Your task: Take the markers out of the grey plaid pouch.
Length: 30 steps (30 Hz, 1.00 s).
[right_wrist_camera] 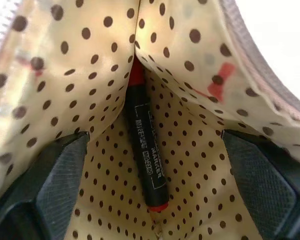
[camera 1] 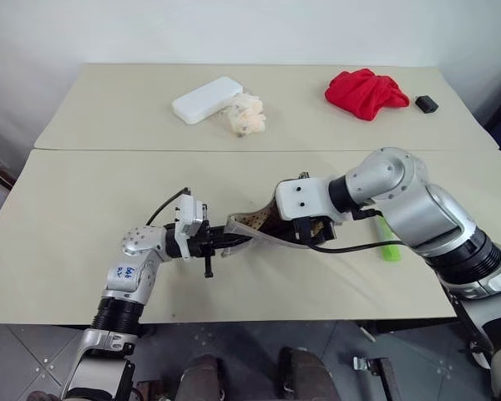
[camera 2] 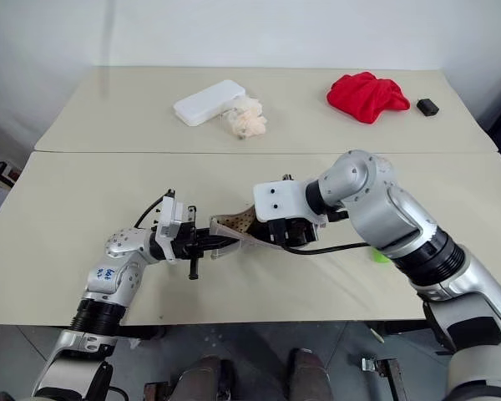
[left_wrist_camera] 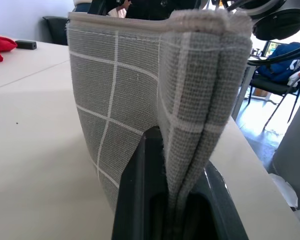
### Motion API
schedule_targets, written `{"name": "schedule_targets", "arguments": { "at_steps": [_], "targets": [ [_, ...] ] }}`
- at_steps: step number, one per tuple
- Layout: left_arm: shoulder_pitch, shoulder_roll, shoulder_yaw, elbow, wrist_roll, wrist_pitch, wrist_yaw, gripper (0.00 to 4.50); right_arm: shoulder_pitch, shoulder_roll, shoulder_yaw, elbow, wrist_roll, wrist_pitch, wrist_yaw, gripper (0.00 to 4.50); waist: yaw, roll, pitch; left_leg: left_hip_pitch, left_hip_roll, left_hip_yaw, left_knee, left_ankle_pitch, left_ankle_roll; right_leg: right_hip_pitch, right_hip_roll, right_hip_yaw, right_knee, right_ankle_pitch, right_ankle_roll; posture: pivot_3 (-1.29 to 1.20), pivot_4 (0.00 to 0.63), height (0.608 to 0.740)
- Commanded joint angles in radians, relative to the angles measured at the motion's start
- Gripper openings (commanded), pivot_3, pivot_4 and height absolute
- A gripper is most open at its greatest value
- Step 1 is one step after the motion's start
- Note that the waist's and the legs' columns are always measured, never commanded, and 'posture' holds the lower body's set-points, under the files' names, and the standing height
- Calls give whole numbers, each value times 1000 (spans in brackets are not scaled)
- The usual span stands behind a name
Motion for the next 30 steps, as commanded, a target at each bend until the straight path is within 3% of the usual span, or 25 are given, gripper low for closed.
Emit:
{"name": "schedule_targets", "arguments": {
  "at_steps": [1,6,11,14,17,22,28,30],
  "targets": [
    [-15,-4,1,-18,-11,-20,-18,0,-6,36,32,17,-44,-12,-19,4463,-1,0,0,0,0,0,0,0,0,0,0,0,0,0,0,0,150,740],
    [-14,-10,3,-13,-10,-23,-20,0,-12,67,84,72,-123,-55,-23,4463,-4,0,0,0,0,0,0,0,0,0,0,0,0,0,0,0,150,740],
    [-8,-5,15,-14,-11,-28,-19,0,18,75,49,-33,-34,96,68,4463,-4,0,0,0,0,0,0,0,0,0,0,0,1,0,0,0,150,740],
    [2,0,22,-16,-13,-29,-26,0,35,53,68,-41,-58,88,77,4463,-2,0,0,0,0,0,0,0,0,0,0,0,0,0,0,0,150,740],
    [14,1,21,-18,-13,-28,-36,0,41,129,56,35,-1,184,70,4463,-4,0,0,0,0,0,0,0,0,0,0,0,0,0,0,0,150,740],
    [12,0,18,-15,-17,-19,-49,0,-36,195,90,226,-163,19,-107,4463,-24,0,0,1,0,0,0,0,0,0,0,0,1,0,0,0,150,740],
    [8,-4,19,-14,-16,-14,-49,0,-19,200,125,237,-224,-72,-132,4463,-27,0,0,0,0,0,-1,0,-1,0,0,0,1,0,0,0,150,740],
    [6,-5,19,-13,-16,-13,-48,0,10,199,122,202,-214,-65,-110,4067,-26,0,0,0,0,0,-1,0,-1,0,0,0,1,0,0,0,150,740]
  ]
}}
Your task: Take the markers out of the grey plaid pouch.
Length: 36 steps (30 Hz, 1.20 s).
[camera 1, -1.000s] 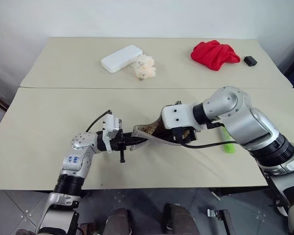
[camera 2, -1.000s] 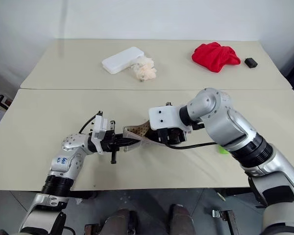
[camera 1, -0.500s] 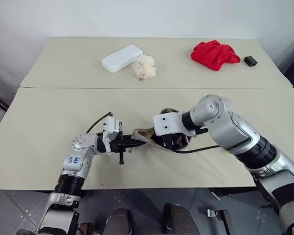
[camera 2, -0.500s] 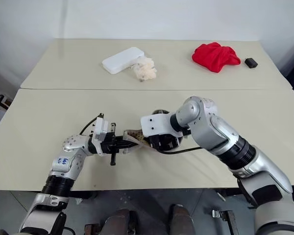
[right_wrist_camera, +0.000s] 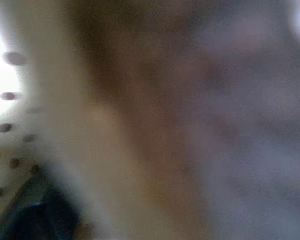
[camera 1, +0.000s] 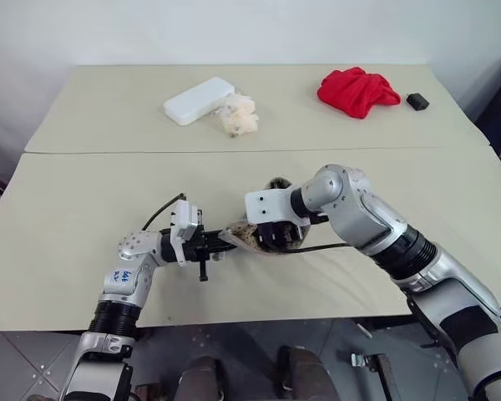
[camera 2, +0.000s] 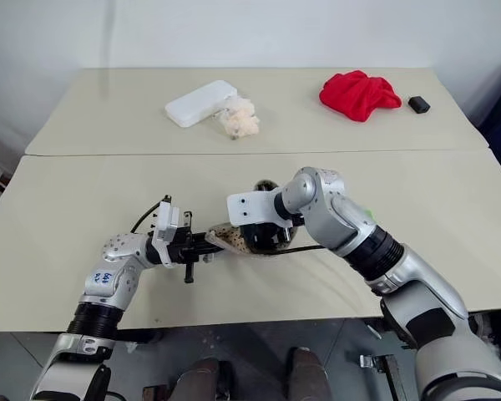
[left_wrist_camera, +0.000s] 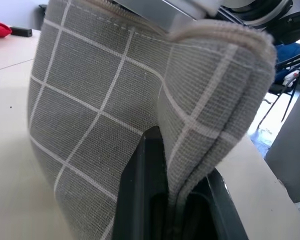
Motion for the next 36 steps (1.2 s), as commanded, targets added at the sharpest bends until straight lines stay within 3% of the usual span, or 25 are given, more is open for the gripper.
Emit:
{"name": "schedule_targets", "arguments": {
  "at_steps": [1,10,11,15,17,32,36],
  "targets": [
    [-16,-10,-2,-34,-32,-12,-27,0,50,-8,8,-47,-12,6,17,3826,1,0,0,0,0,0,0,0,0,0,0,0,0,0,0,0,150,740],
    [-13,-5,17,-29,-33,-12,-18,0,71,-62,-44,-112,-27,-59,17,750,1,0,0,0,0,0,0,0,0,0,0,0,0,0,0,0,150,740],
    [-11,-4,19,-31,-32,-12,-16,0,74,-74,-55,-123,-31,-71,8,586,1,0,0,0,0,0,0,0,0,0,0,0,0,0,0,0,150,740],
    [-2,2,23,-34,-30,-14,-10,0,88,-110,-85,-158,-31,-97,-1,520,1,0,0,0,0,0,0,0,0,0,0,0,0,0,0,0,150,740],
    [0,6,24,-32,-24,-19,-8,0,97,-126,-99,-176,-29,-108,-3,44,1,0,0,0,0,0,0,0,0,0,0,0,0,0,0,0,150,740],
    [27,38,26,-53,-28,42,41,0,115,-168,-201,-269,48,-145,-6,44,2,0,0,0,0,0,0,0,0,0,0,0,0,0,0,0,150,740],
    [31,44,49,-74,-71,136,76,0,144,-189,-221,-306,149,-137,71,44,4,0,0,0,0,0,0,0,0,0,0,0,0,0,0,0,150,740]
  ]
}}
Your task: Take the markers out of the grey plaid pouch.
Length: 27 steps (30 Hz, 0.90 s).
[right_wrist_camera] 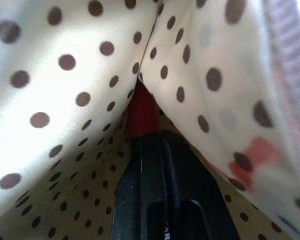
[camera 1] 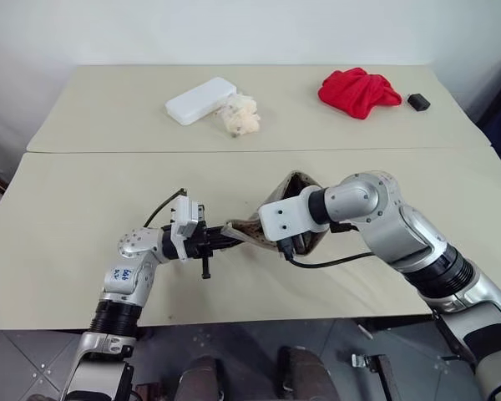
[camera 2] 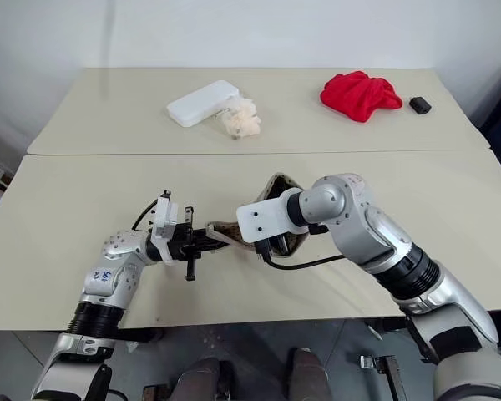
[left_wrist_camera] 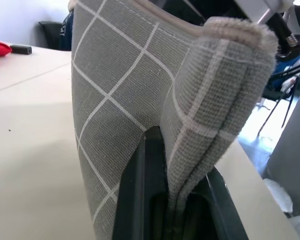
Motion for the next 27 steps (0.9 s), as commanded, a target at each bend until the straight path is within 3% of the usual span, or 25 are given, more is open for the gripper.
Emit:
{"name": "schedule_targets", "arguments": {
  "at_steps": [1,4,8,14,23,27],
  "targets": [
    [24,50,57,-8,-38,97,45,0,18,-63,-93,-67,91,5,83,44,2,0,0,0,0,0,0,0,0,0,0,0,0,0,0,0,150,740],
    [21,75,71,-21,-62,176,51,0,40,-116,-101,-96,128,9,134,44,3,0,0,0,0,0,0,0,0,0,0,0,0,0,0,0,150,740],
    [15,100,66,-31,-63,224,67,0,33,-131,-90,-92,95,14,91,44,0,0,0,0,0,0,0,0,0,0,0,0,0,0,0,0,150,740],
    [24,123,21,-58,-25,206,69,0,25,-120,-57,-80,23,34,29,44,0,0,0,0,0,0,0,0,0,0,0,0,0,0,0,0,150,740],
    [51,122,9,-95,-60,201,58,0,52,-110,-31,-106,58,83,44,44,2,0,0,0,0,0,0,0,0,0,0,0,0,0,0,0,150,740],
    [65,103,19,-115,-69,194,85,1065,74,-111,-34,-105,78,101,54,0,2,0,0,0,0,0,0,0,0,0,0,0,0,0,0,0,150,740]
  ]
}}
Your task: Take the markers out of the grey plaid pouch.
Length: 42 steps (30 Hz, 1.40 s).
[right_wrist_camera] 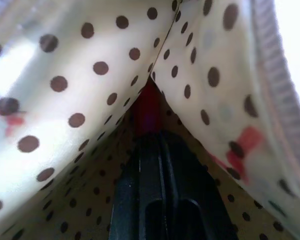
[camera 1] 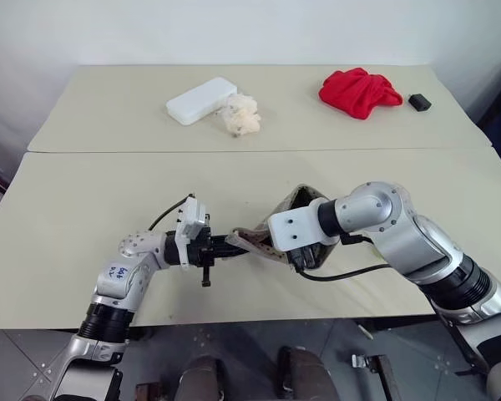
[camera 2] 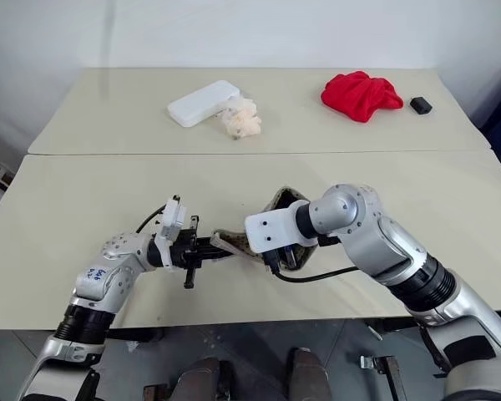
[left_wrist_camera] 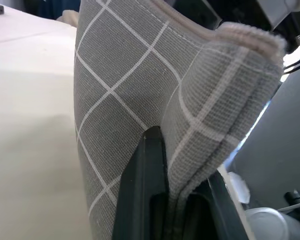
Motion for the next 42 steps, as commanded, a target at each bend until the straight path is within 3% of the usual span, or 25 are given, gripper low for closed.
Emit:
{"name": "schedule_targets", "arguments": {
  "at_steps": [1,3,22,25,29,30,36,39,42],
  "targets": [
    [13,2,62,0,0,-30,41,1384,12,-21,-38,-18,8,12,20,0,1,0,0,0,0,0,0,0,0,0,0,0,0,0,0,0,150,740],
    [12,-1,63,5,9,-60,30,1966,16,-23,-41,-16,9,13,21,0,2,0,0,0,0,0,0,0,0,0,0,0,0,0,0,0,150,740],
    [-61,-62,4,76,82,-297,-64,1966,10,-23,-45,14,12,23,52,0,1,0,0,0,0,0,0,0,0,0,0,0,0,0,0,0,150,740],
    [-65,-62,-1,84,75,-290,-80,1391,10,-21,-47,16,12,22,53,0,1,0,0,0,0,0,0,0,0,0,0,0,0,0,0,0,150,740],
    [-68,-64,-5,97,86,-293,-77,153,8,-16,-53,17,11,21,45,0,0,0,0,0,0,0,0,0,0,0,0,0,0,0,0,0,150,740],
    [-67,-64,-4,97,87,-294,-76,33,6,-16,-55,17,11,20,44,0,0,0,0,0,0,0,0,0,0,0,0,0,0,0,0,0,150,740],
    [-46,-47,8,88,94,-299,-71,33,-5,-22,-77,14,0,21,21,0,1,0,0,0,0,0,0,0,0,0,0,0,0,0,0,0,150,740],
    [-35,-42,14,86,95,-308,-67,33,0,15,-121,-2,7,118,-43,0,0,0,0,0,0,0,0,0,0,0,0,0,0,0,0,0,150,740],
    [-27,-44,18,80,88,-303,-59,0,8,19,-119,-25,18,186,-35,581,0,0,0,0,0,0,0,0,0,0,0,0,0,0,0,0,150,740]
  ]
}}
